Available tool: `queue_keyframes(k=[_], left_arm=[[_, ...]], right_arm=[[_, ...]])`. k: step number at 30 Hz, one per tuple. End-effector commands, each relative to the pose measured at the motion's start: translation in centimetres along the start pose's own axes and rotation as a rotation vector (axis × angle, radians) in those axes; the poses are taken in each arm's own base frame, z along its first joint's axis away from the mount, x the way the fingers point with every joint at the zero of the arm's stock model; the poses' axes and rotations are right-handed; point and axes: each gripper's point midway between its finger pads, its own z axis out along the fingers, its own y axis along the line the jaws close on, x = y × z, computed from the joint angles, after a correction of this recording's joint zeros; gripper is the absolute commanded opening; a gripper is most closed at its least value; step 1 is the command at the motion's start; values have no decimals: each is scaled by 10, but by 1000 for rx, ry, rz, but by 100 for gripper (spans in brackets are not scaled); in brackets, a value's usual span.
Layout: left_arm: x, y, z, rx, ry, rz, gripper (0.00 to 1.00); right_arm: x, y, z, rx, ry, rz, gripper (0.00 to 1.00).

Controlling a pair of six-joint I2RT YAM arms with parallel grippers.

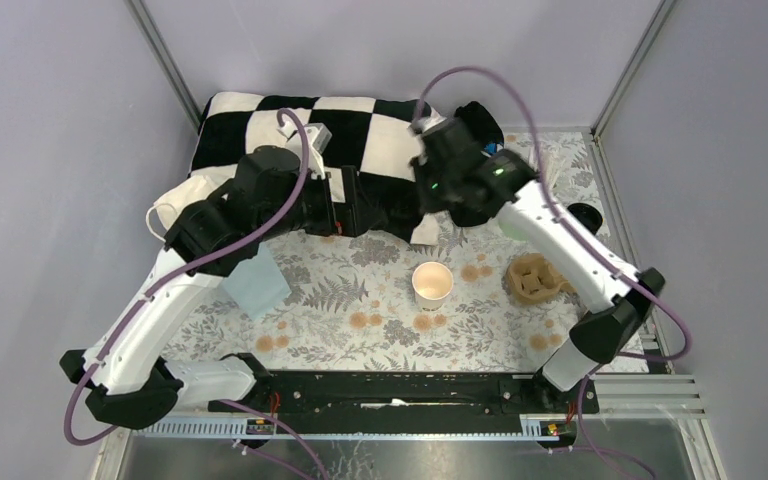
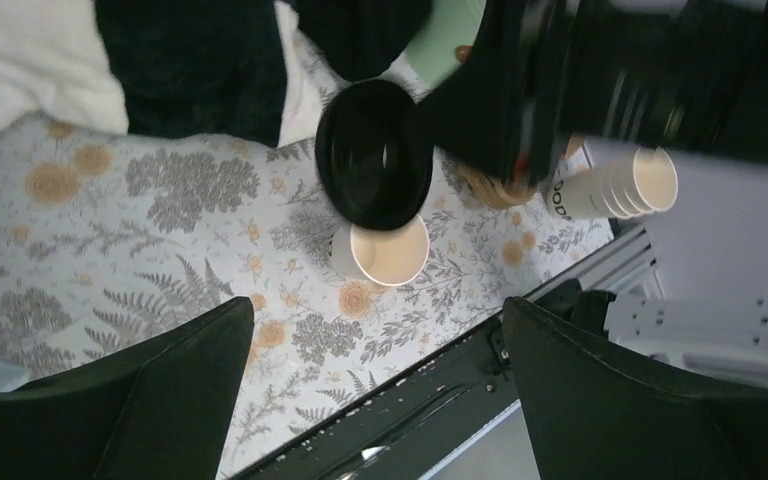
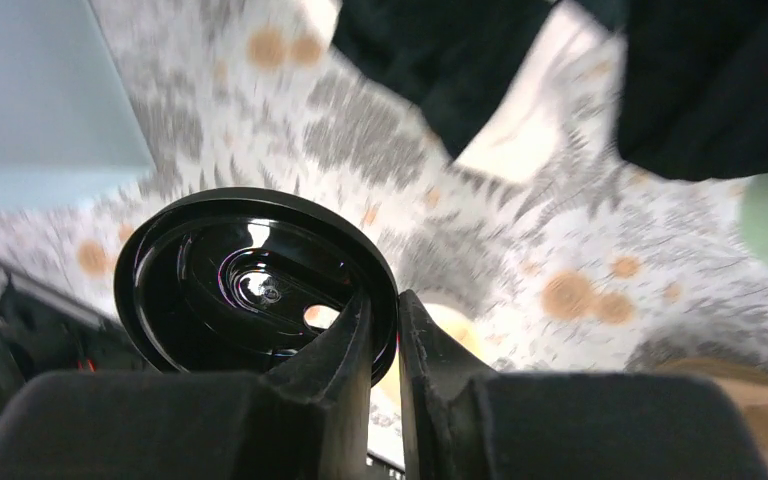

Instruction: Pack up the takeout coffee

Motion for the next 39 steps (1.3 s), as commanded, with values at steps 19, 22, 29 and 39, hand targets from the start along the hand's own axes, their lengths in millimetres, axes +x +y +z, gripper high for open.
queue_keyframes(k=[19, 22, 29, 39], left_arm=[[49, 36, 41, -176, 210, -243, 46], [51, 37, 47, -181, 229, -226, 40], [59, 42, 51, -199, 265, -205, 27], [59, 43, 55, -206, 280, -188, 15]], right_arm=[[70, 64, -23, 27, 43, -74, 17], [72, 66, -21, 32, 45, -74, 17], [72, 71, -22, 30, 48, -76, 17], [61, 82, -32, 11, 40, -72, 17]])
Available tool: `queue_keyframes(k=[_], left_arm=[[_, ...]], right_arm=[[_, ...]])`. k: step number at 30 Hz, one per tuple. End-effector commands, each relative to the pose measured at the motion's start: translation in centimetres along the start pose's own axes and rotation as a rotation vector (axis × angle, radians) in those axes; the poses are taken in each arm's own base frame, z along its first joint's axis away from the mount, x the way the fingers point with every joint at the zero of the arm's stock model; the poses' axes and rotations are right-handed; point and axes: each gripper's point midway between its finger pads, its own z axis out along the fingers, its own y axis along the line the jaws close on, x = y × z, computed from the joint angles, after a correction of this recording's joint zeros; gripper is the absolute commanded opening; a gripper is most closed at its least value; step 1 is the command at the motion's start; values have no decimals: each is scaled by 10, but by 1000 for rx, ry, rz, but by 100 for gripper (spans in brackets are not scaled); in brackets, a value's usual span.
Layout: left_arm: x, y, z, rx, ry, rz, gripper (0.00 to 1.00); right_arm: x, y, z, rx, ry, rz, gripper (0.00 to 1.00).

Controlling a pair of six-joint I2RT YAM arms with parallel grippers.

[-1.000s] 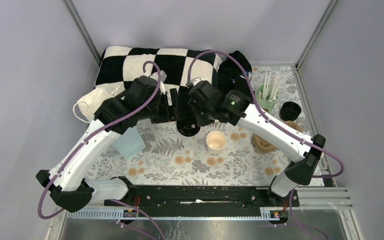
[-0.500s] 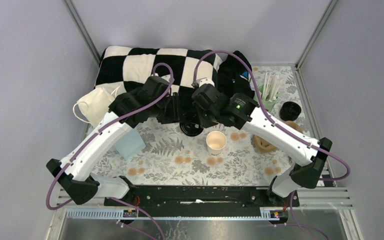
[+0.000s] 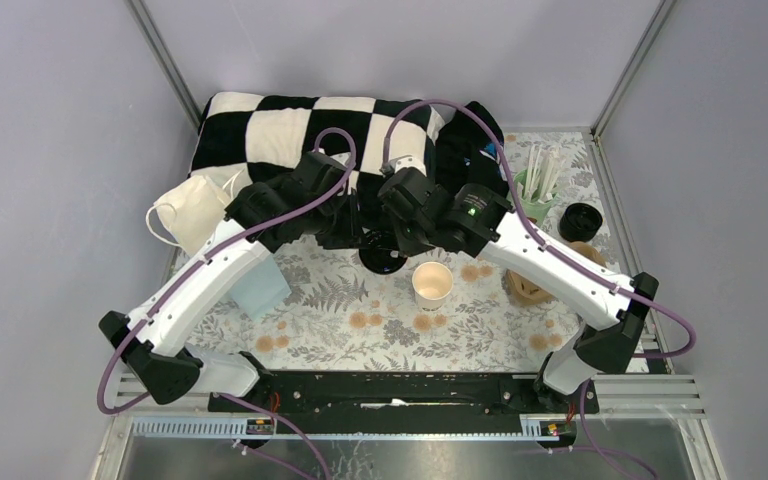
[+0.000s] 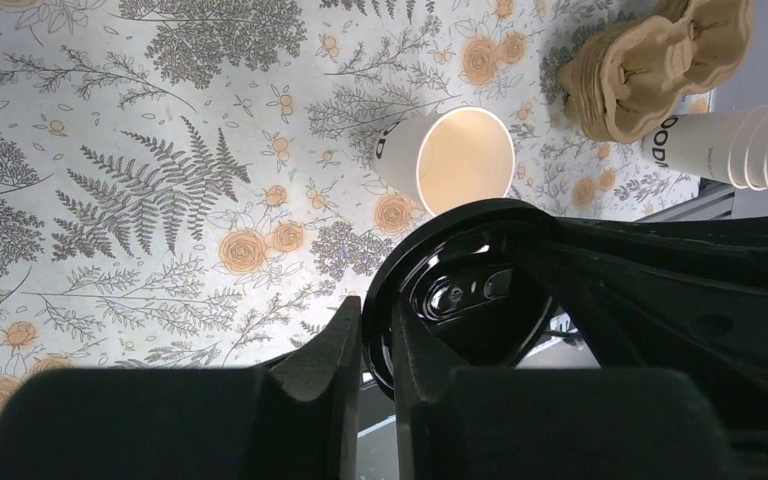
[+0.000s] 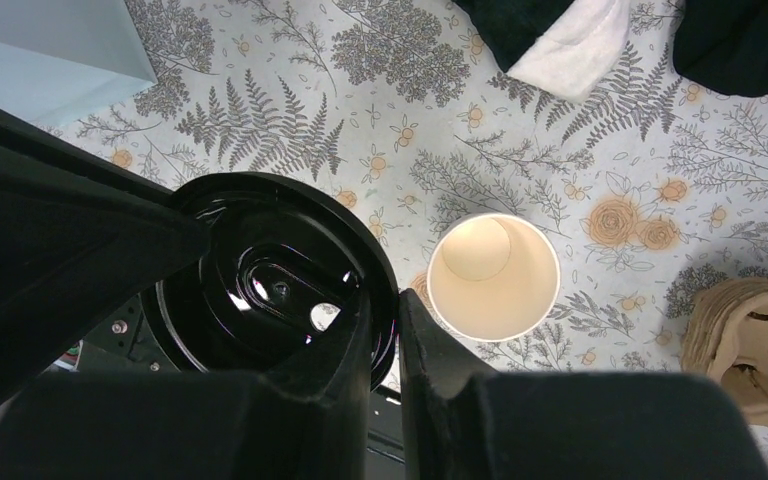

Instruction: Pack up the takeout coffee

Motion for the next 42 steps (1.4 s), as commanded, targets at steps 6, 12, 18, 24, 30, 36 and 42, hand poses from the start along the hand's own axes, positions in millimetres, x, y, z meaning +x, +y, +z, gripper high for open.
queue_keyframes(k=[6, 12, 18, 24, 30, 36, 42], left_arm=[[-12, -4, -2, 3, -34, 14, 21], [-9, -2, 1, -4, -20, 17, 25], [-15, -2, -3, -9, -40, 18, 8], [-31, -5, -15, 85, -24, -58, 0], [-58, -37, -52, 646, 23, -332, 0], [-75, -63, -105, 1118, -27, -519, 5], [-72, -66, -115, 1166, -10, -518, 8]], right_arm=[[-22, 13, -25, -41, -53, 45, 17], [-22, 13, -23, -35, -49, 32, 17], [-21, 10, -25, -25, -42, 21, 25], [-41, -8, -65, -51, -141, 73, 71], [-89, -12, -137, -535, -371, 303, 96], [-106, 22, -165, -937, -413, 403, 100], [-126, 45, -150, -1072, -362, 445, 100]])
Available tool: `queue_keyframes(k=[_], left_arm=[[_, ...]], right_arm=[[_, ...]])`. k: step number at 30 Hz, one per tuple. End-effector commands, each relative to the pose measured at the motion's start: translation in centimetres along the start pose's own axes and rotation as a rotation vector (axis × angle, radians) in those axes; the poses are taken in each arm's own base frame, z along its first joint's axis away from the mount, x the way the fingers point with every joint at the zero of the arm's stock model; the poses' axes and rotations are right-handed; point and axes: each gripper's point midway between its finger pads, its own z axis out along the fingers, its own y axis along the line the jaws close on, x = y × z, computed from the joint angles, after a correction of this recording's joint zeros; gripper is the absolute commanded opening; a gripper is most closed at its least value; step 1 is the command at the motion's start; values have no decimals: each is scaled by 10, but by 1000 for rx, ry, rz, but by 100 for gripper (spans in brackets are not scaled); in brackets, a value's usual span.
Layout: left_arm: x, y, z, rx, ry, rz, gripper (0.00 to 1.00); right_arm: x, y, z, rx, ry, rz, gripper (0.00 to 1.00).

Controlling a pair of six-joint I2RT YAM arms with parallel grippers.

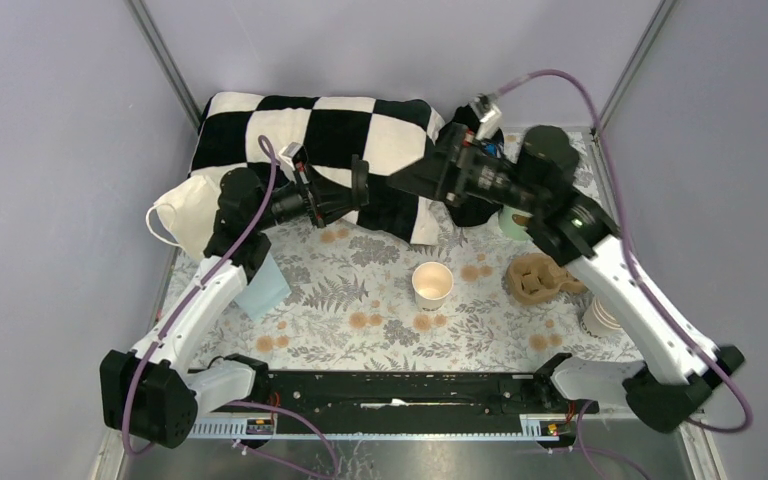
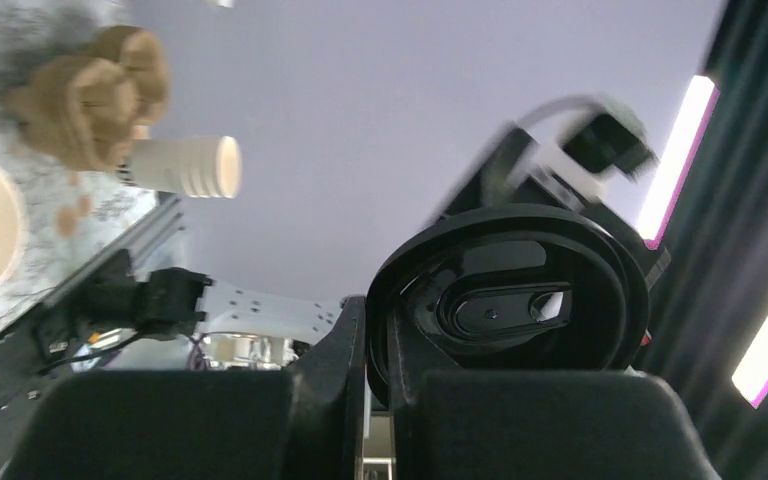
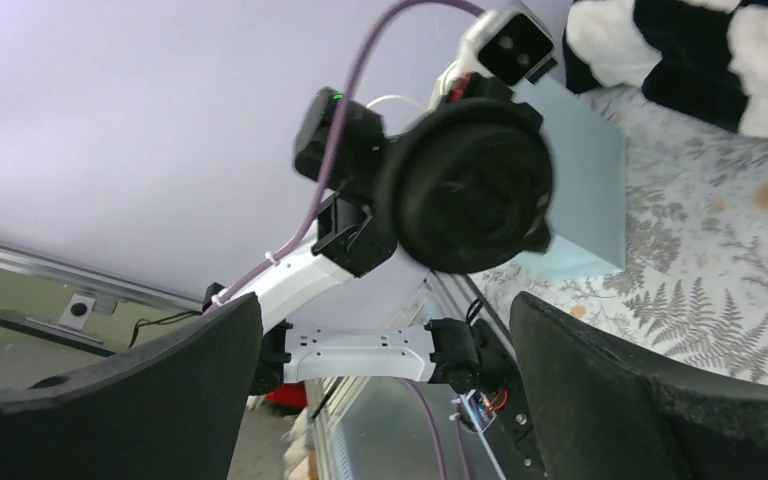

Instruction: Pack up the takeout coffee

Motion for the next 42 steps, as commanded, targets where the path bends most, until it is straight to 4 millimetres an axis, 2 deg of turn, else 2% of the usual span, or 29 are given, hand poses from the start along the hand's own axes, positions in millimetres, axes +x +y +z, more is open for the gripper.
queue_keyframes(k=[1, 2, 9, 14, 25, 34, 42], left_arm=[[34, -64, -18, 214, 108, 121, 8], [35, -66, -19, 218, 110, 123, 8], [38, -65, -20, 203, 126, 115, 9], [37, -58, -20, 184, 123, 103, 9], [37, -52, -19, 170, 127, 95, 9], [37, -53, -18, 168, 133, 99, 9], [37, -51, -18, 162, 135, 93, 9]], right_arm=[[4, 13, 31, -157, 82, 65, 100], [6, 10, 35, -154, 91, 66, 100], [17, 25, 53, -243, 135, -8, 100], [10, 34, 50, -268, 98, -46, 100], [11, 32, 65, -245, 119, -76, 100], [12, 22, 72, -207, 122, -71, 100], [12, 20, 73, -195, 116, -52, 91]])
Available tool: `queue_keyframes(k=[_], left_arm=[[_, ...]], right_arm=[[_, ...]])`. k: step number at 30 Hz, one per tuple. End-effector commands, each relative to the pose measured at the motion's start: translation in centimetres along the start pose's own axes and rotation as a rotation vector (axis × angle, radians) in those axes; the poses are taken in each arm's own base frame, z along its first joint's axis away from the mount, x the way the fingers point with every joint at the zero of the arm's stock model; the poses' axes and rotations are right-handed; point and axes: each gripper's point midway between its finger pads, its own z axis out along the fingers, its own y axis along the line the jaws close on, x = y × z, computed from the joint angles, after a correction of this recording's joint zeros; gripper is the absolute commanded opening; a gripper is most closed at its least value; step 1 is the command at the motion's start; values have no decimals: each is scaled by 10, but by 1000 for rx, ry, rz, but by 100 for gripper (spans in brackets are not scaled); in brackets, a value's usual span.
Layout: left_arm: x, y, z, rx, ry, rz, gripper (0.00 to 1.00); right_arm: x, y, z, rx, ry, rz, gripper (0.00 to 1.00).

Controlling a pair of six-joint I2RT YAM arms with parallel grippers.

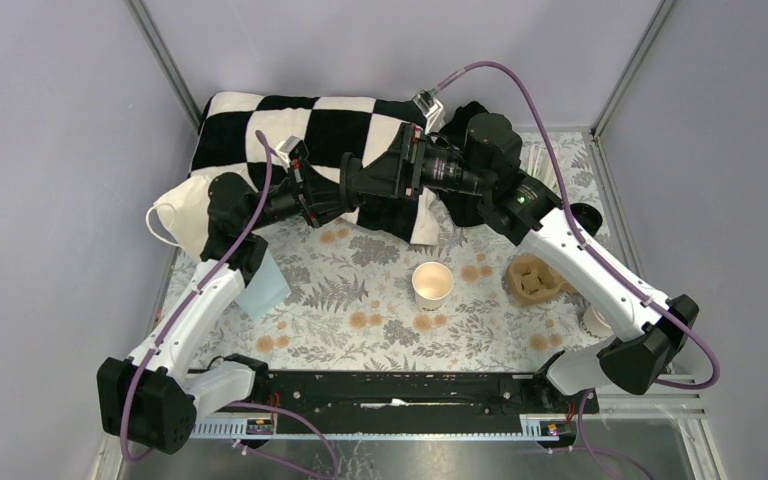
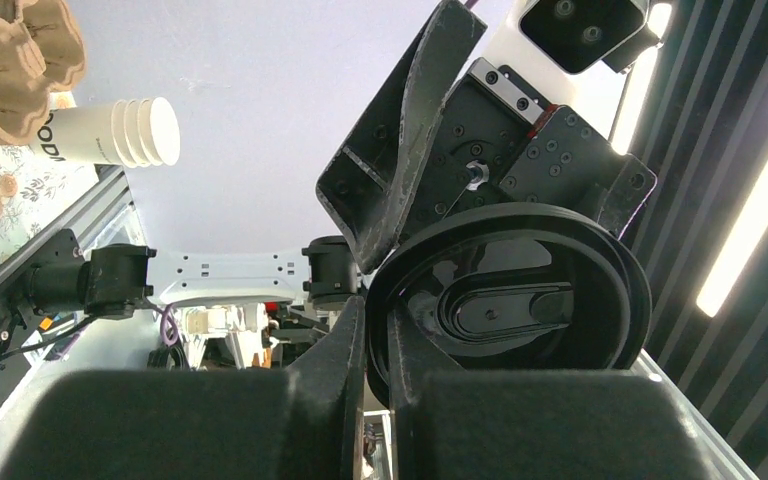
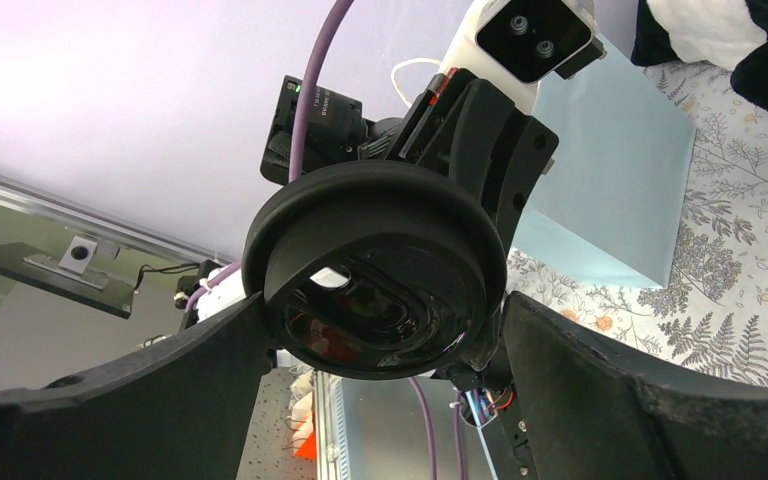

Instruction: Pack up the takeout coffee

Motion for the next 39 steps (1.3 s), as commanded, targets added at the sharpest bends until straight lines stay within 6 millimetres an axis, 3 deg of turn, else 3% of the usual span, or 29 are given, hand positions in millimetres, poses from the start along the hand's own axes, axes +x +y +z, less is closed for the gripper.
queue_keyframes(k=[1, 6, 10, 16, 20, 23, 25, 28, 29, 32, 35, 39], left_arm=[[8, -7, -3, 20, 26, 55, 9], [8, -6, -3, 15, 25, 56, 10], [8, -4, -3, 2, 25, 57, 12], [7, -3, -3, -1, 23, 60, 20], [3, 9, -6, -65, -1, 55, 40], [-7, 33, -21, -187, -51, 86, 54], [-13, 54, -37, -290, -82, 90, 57], [-20, 80, -58, -462, -129, 136, 65], [-21, 79, -62, -508, -134, 178, 70], [-25, 85, -73, -614, -161, 234, 82], [-27, 84, -75, -628, -174, 265, 86], [-27, 86, -76, -630, -171, 274, 88]], right_arm=[[-11, 21, -1, -42, -36, -47, 91], [-12, 21, 0, -41, -38, -47, 87], [-13, 21, -1, -37, -45, -46, 78], [-13, 21, -2, -35, -55, -37, 76], [-12, 14, -8, 19, -67, -19, 74], [-4, -18, -23, 192, -56, -29, 74], [9, -49, -41, 365, -23, -61, 74], [44, -113, -93, 726, 106, -103, 74], [53, -133, -114, 857, 152, -124, 73], [88, -167, -154, 1106, 336, -173, 74], [115, -185, -169, 1285, 511, -250, 73], [135, -197, -157, 1364, 657, -276, 74]])
